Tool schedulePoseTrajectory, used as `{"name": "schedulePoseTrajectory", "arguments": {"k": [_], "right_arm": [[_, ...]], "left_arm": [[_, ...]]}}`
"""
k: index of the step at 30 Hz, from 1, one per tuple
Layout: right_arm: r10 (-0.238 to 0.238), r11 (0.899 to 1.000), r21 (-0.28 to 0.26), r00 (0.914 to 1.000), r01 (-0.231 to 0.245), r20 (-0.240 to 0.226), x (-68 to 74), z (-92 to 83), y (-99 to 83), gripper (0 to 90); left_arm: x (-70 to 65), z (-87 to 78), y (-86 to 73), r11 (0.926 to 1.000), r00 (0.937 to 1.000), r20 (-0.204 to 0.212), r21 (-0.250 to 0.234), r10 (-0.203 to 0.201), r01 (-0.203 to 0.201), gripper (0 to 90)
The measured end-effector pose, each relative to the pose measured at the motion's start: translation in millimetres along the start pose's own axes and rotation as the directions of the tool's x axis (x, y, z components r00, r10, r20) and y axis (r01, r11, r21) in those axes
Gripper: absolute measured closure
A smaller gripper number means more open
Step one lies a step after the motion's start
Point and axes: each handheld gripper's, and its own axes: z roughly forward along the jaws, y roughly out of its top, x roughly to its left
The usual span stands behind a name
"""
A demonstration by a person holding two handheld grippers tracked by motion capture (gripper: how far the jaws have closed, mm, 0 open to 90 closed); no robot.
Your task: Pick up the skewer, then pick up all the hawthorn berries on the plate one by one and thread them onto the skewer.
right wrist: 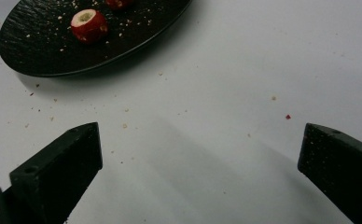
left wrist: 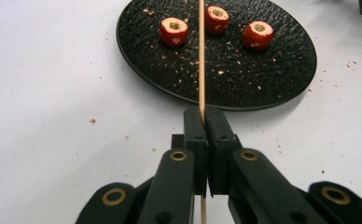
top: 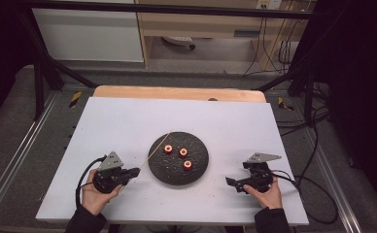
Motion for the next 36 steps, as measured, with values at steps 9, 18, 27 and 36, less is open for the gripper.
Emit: {"name": "schedulePoseTrajectory", "arguments": {"k": [9, 18, 27, 36], "right_arm": [[-0.006, 1.0, 0.017, 1.0, 0.006, -0.004, 10.9, 6.7, 13.0, 0.5], [-0.034, 0.999, 0.029, 0.9993, 0.035, -0.014, 23.4, 17.7, 31.3, 0.5], [-0.064, 0.997, 0.045, 0.9977, 0.065, -0.022, 41.7, 29.2, 55.6, 0.6], [-0.096, 0.991, 0.094, 0.9953, 0.096, -0.014, 62.5, 41.8, 83.3, 2.1]], "left_arm": [[4.2, -4.4, -11.4, 0.9995, 0.9999, 0.017, -0.031, 0.001, -0.001, 88.4], [6.9, -4.5, -20.3, 0.9998, 0.9996, 0.028, -0.02, -0.001, 0.002, 88.4], [5.4, -5.4, -24.3, 0.9997, 0.9995, 0.029, -0.018, 0.014, -0.014, 88.4], [5.3, -7.0, -25.6, 0.9996, 0.999, 0.036, -0.014, 0.026, -0.026, 88.4]]}}
